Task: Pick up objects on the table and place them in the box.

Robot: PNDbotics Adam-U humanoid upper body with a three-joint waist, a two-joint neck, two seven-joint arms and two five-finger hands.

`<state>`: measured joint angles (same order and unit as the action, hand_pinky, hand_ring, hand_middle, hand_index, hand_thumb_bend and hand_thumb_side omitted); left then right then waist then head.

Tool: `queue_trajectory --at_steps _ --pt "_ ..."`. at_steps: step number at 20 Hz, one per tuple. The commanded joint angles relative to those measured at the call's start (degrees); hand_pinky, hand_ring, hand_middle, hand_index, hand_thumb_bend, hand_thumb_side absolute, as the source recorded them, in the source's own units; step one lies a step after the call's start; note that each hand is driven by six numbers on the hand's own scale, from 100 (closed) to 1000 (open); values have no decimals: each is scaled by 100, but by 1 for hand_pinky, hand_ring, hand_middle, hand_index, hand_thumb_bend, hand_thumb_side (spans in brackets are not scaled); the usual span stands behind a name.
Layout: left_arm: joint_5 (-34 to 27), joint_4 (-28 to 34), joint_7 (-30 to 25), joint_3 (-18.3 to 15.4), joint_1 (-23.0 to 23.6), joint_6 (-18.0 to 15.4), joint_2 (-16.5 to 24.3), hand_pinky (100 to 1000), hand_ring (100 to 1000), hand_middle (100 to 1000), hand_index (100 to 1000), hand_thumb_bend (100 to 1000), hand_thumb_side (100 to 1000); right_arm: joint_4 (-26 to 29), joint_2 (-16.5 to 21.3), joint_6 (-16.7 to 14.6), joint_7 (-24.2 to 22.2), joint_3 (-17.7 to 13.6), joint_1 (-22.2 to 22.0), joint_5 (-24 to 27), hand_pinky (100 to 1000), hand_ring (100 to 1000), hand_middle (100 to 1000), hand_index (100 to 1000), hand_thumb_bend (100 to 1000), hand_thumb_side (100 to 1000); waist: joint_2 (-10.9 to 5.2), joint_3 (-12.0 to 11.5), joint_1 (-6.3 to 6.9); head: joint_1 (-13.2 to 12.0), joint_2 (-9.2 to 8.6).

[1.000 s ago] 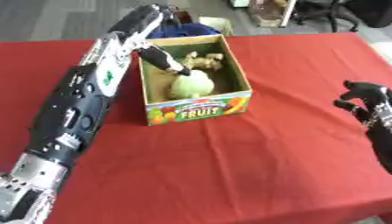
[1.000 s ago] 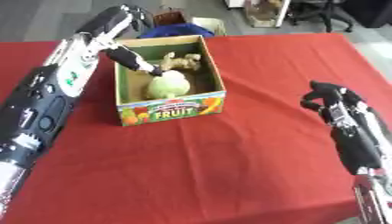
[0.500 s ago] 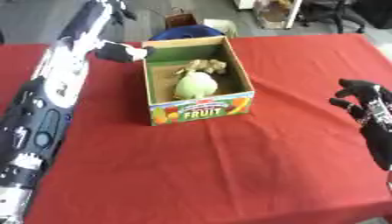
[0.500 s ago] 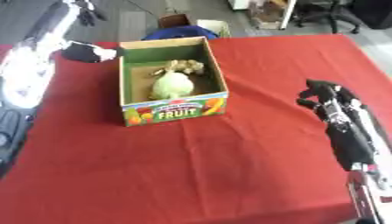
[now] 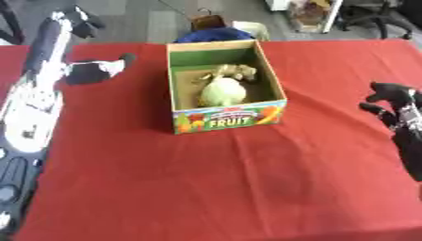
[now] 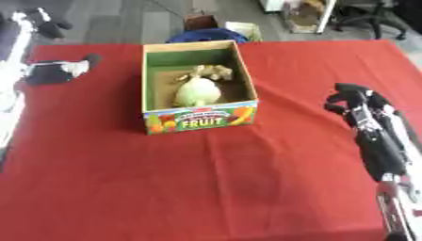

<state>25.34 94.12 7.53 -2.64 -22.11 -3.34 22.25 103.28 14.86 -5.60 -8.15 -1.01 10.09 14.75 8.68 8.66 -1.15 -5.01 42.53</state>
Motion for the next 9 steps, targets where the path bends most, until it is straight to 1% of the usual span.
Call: queue_trajectory --at_steps 1,2,4,6,9 --pt "-1905 1127 186 -104 402 438 273 603 570 574 634 622 385 140 149 -23 25 -16 52 72 815 1000 593 752 100 543 -97 -11 8 -115 110" --pt "-2322 1284 175 -152 521 540 302 602 569 573 633 620 395 144 147 -34 32 -22 45 83 815 999 592 752 100 543 -99 -16 8 -130 119" --pt "-2744 1412 125 -207 722 688 264 600 568 571 632 617 405 138 149 -40 59 -32 43 98 815 998 591 750 100 544 -86 -44 14 -195 140" --pt "-2898 1431 86 -222 860 766 195 598 567 570 631 615 413 136 140 -41 70 -33 33 99 815 998 590 750 100 546 -82 -55 8 -225 154" --pt "-2970 1421 110 -259 987 803 111 593 562 564 623 610 415 130 148 -45 88 -38 22 88 814 997 590 750 100 544 -76 -76 1 -254 158"
